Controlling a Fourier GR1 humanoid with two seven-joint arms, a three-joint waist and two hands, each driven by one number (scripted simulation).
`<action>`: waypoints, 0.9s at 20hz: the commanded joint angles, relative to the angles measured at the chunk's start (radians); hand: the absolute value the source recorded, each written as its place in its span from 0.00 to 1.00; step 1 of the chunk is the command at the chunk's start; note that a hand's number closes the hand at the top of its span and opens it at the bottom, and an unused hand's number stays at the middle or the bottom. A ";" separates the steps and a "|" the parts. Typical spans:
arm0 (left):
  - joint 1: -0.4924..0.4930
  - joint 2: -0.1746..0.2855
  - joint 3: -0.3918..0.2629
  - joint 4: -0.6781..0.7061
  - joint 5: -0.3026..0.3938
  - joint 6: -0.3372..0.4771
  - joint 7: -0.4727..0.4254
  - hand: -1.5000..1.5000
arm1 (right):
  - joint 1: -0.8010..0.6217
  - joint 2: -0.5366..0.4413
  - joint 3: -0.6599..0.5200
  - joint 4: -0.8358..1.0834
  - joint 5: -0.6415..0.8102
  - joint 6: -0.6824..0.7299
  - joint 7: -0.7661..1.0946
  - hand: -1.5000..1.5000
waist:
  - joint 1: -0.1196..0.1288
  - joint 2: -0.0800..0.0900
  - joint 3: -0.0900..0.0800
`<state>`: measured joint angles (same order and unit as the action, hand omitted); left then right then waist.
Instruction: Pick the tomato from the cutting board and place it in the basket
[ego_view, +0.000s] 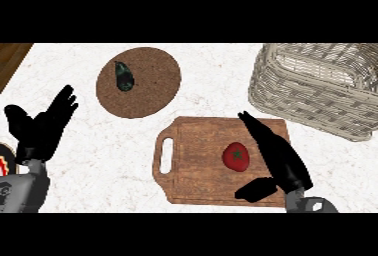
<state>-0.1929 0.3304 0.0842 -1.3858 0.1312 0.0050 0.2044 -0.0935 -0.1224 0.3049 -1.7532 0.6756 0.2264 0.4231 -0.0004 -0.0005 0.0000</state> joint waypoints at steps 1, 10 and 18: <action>0.034 -0.009 0.024 -0.027 -0.009 -0.032 -0.008 0.50 | 0.006 0.000 -0.006 0.029 0.050 0.001 -0.020 0.00 | 0.001 0.000 0.000; -0.054 -0.036 0.047 0.029 -0.039 -0.033 0.014 0.50 | -0.028 0.082 0.037 0.149 0.169 -0.062 -0.004 0.00 | 0.000 0.001 0.000; -0.002 -0.075 0.027 -0.060 -0.065 -0.023 0.063 0.50 | -0.016 0.029 0.047 0.145 0.219 0.007 -0.063 1.00 | 0.000 0.000 0.000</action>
<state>-0.2092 0.2837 0.1277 -1.3990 0.0874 -0.0308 0.2329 -0.1355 -0.0910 0.3406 -1.5811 0.8730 0.2059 0.3640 0.0001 -0.0023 -0.0013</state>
